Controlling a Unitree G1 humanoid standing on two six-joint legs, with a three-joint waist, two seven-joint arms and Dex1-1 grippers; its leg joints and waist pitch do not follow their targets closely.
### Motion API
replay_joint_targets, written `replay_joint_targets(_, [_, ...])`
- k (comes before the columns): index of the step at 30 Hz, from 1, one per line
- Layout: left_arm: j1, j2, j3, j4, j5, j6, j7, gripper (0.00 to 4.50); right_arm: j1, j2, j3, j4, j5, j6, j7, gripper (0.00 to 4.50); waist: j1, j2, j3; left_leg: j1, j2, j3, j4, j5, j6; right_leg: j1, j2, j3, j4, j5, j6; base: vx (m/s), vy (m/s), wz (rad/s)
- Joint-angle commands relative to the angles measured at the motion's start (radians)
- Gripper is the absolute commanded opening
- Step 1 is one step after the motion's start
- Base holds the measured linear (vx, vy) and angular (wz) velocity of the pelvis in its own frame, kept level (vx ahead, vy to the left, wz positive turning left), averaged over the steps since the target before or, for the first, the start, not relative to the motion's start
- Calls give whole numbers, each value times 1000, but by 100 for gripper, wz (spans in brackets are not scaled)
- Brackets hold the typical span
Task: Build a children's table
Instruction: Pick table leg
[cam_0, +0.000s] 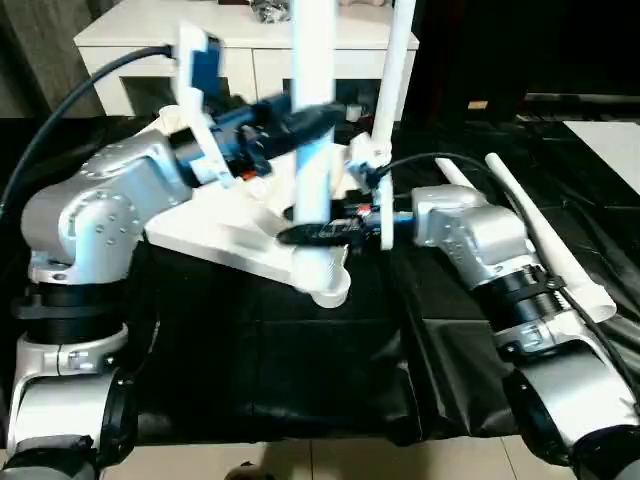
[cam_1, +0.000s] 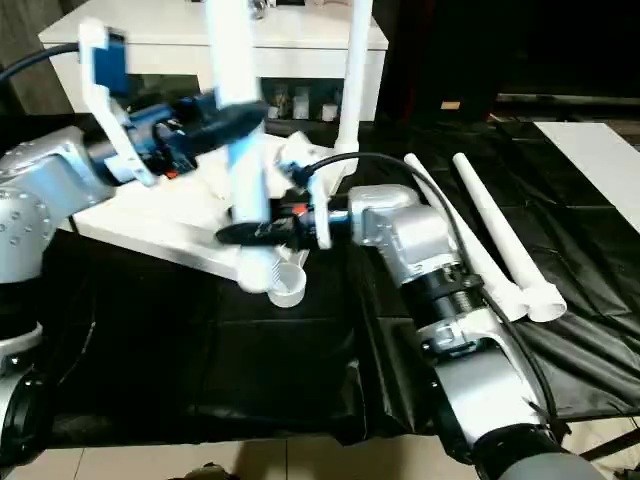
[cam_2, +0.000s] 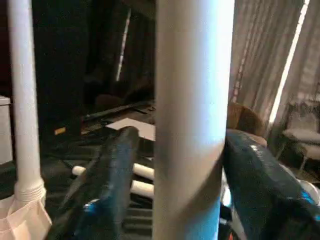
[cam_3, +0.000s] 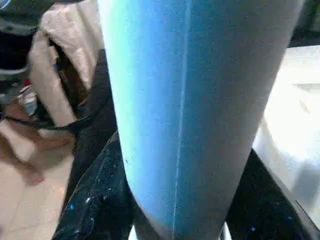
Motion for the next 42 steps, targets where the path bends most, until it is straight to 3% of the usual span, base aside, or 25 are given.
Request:
replay_joint_targets(1, [10,13,17,14,-8,-5,-4,322,8,-18,-40,-13,20,9,-26,186,0,25,-81,21,9,-2,-65,-194,-34,59,-47,34,-53,-63,-237,0,0,0])
replay_joint_targets(2, [12,18,22,21,-7,-6,-6,330,8,-24,-52,-8,20,7,-40,186,-1,22,-81,21,10,-2,-67,-199,-36,60,-47,33,-54,-64,-236,0,0,0])
replay_joint_targets(5, [17,42,24,49,11,-27,-22,353,11,-39,-87,4,16,-2,-86,186,-3,29,-82,22,7,-3,-65,-209,-40,60,-44,33,-54,-55,-237,0,0,0])
replay_joint_targets(6, [23,82,-7,110,97,-118,-52,363,20,-60,-116,14,1,-19,-138,186,-2,38,-81,21,6,-5,-65,-206,-40,60,-45,32,-56,-54,-235,0,0,0])
replay_joint_targets(7, [23,82,-7,110,97,-118,-52,363,20,-60,-116,14,1,-19,-138,186,-2,38,-81,21,6,-5,-65,-206,-40,60,-45,32,-56,-54,-235,0,0,0])
replay_joint_targets(8, [28,117,-62,157,183,-198,-73,368,27,-72,-130,14,-9,-26,-168,186,-6,32,-81,22,6,-3,-65,-213,-40,61,-43,32,-57,-60,-229,0,0,0])
replay_joint_targets(9, [28,117,-62,157,183,-198,-73,370,27,-72,-130,14,-9,-26,-168,186,-6,34,-79,22,6,-4,-67,-216,-39,62,-44,32,-60,-86,-210,0,0,0])
replay_joint_targets(10, [31,169,-174,231,320,-310,-101,391,37,-83,-143,10,-24,-42,-207,185,-3,37,-78,22,6,-8,-68,-207,-29,60,-47,33,-70,-106,-196,0,0,0])
replay_joint_targets(11, [28,210,-284,305,444,-411,-131,403,49,-87,-157,-2,-31,-43,-240,185,-7,43,-81,24,7,-5,-66,-210,-36,60,-44,33,-62,-106,-190,0,0,0])
replay_joint_targets(12, [24,235,-360,362,527,-481,-153,409,68,-92,-165,-24,-35,-40,-258,185,-8,38,-79,24,6,-5,-68,-219,-31,60,-45,35,-67,-141,-168,0,0,0])
replay_joint_targets(13, [15,243,-415,421,582,-536,-174,409,87,-96,-166,-48,-41,-41,-269,185,-4,43,-79,26,5,-6,-68,-208,-27,57,-46,36,-79,-160,-148,0,0,0])
replay_joint_targets(15, [-6,227,-459,521,613,-609,-233,409,132,-105,-164,-112,-46,-20,-284,185,-4,49,-86,22,5,-4,-65,-172,-41,62,-48,36,-65,-102,-167,0,0,0])
replay_joint_targets(17, [-37,209,-491,639,657,-688,-285,409,193,-127,-151,-201,-45,17,-289,185,-3,50,-88,20,4,-3,-62,-137,-37,63,-45,35,-59,-24,-190,0,0,0])
replay_joint_targets(19, [-45,205,-503,672,673,-704,-296,409,215,-136,-147,-232,-43,30,-287,185,-5,46,-92,16,5,-5,-61,-127,-33,71,-47,34,-50,31,-211,0,0,0])
replay_joint_targets(23, [-71,193,-543,793,741,-818,-308,409,297,-173,-126,-350,-35,85,-278,185,-8,44,-85,18,5,-2,-64,-169,-26,71,-49,37,-61,-34,-207,0,0,0])
replay_joint_targets(24, [-91,181,-556,868,761,-869,-316,409,350,-183,-128,-424,-12,106,-275,185,-12,44,-83,17,5,-3,-66,-180,-27,72,-51,37,-64,-73,-201,0,0,0])
replay_joint_targets(25, [-101,176,-567,905,777,-895,-312,409,376,-193,-124,-462,-6,122,-275,184,-8,49,-84,23,6,-1,-63,-191,-24,67,-52,41,-71,-102,-191,0,0,0])
replay_joint_targets(27, [-121,160,-583,973,814,-947,-279,409,410,-204,-122,-515,2,153,-282,184,-11,46,-84,21,8,-4,-66,-196,-26,70,-52,40,-71,-113,-186,0,0,0])
replay_joint_targets(28, [-131,150,-585,1005,827,-961,-277,409,425,-209,-125,-543,7,173,-287,184,-13,53,-84,22,9,-5,-67,-205,-33,68,-54,40,-70,-126,-188,0,0,0])
replay_joint_targets(29, [-139,139,-598,1036,849,-975,-268,409,437,-213,-128,-569,14,193,-293,184,-15,50,-82,23,7,-3,-67,-214,-32,66,-51,40,-77,-141,-185,0,0,0])
replay_joint_targets(31, [-148,123,-615,1077,878,-994,-261,409,454,-221,-134,-605,25,221,-300,184,-15,60,-82,26,9,-6,-67,-235,-39,66,-54,41,-77,-169,-187,0,0,0])
replay_joint_targets(34, [-158,93,-619,1120,896,-999,-251,409,474,-232,-138,-640,31,249,-308,184,-18,53,-80,25,8,-4,-67,-230,-34,67,-52,42,-82,-175,-187,0,0,0])
replay_joint_targets(39, [-182,56,-633,1220,959,-1031,-143,409,500,-240,-142,-694,47,291,-332,184,-18,57,-80,25,7,-8,-68,-240,-33,70,-52,41,-86,-200,-178,0,0,0])
replay_joint_targets(42, [-185,34,-625,1246,969,-1020,-70,409,506,-237,-140,-704,50,303,-341,184,-25,57,-82,21,6,-10,-66,-223,-32,72,-50,40,-83,-160,-186,0,0,0])
